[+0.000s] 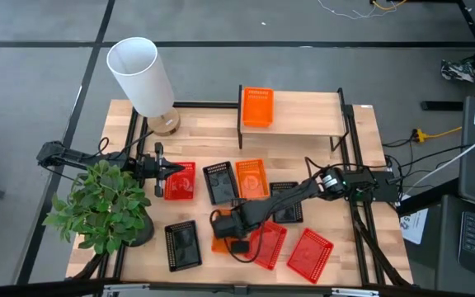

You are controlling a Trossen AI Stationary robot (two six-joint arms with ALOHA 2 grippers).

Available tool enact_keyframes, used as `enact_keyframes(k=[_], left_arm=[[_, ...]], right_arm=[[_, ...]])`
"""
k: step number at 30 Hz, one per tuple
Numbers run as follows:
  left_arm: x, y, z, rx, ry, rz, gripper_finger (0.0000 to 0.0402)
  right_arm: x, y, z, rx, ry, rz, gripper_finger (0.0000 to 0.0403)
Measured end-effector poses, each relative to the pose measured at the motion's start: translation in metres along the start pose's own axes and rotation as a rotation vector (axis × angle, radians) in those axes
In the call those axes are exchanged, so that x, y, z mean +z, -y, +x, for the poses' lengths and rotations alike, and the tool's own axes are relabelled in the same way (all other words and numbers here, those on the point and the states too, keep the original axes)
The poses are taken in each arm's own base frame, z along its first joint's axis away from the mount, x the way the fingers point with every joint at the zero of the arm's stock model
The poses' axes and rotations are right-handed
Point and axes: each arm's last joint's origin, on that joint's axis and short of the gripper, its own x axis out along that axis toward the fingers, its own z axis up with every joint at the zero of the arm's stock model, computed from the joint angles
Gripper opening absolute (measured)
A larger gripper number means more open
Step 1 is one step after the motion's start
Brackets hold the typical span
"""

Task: Stack baskets on shelf by color
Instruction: Adjust the bottom orange bin on the table, then adjust the bottom black bin on the table

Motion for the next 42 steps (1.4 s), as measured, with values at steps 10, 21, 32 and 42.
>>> enact_keyframes(k=[10,21,32,42], left_arm=[[0.0,0.0,0.0,0.0,0.0,0.0,0.0],[0.0,0.0,0.0,0.0,0.0,-0.001,0.0],[0.0,0.0,0.0,0.0,0.0,-0.001,0.0],[0.0,0.0,0.0,0.0,0.0,0.004,0.0]], right_arm=[[-0.028,0.008,-0.014,-0.137,-0.301,0.0,0.0079],[-0.049,0.007,-0.02,-0.255,-0.473,-0.065,0.0079],[-0.062,-0.006,-0.041,-0.318,-0.416,-0.16,0.0079],[-0.135,0.03,-0.096,-0.262,-0.173,0.104,0.0079]])
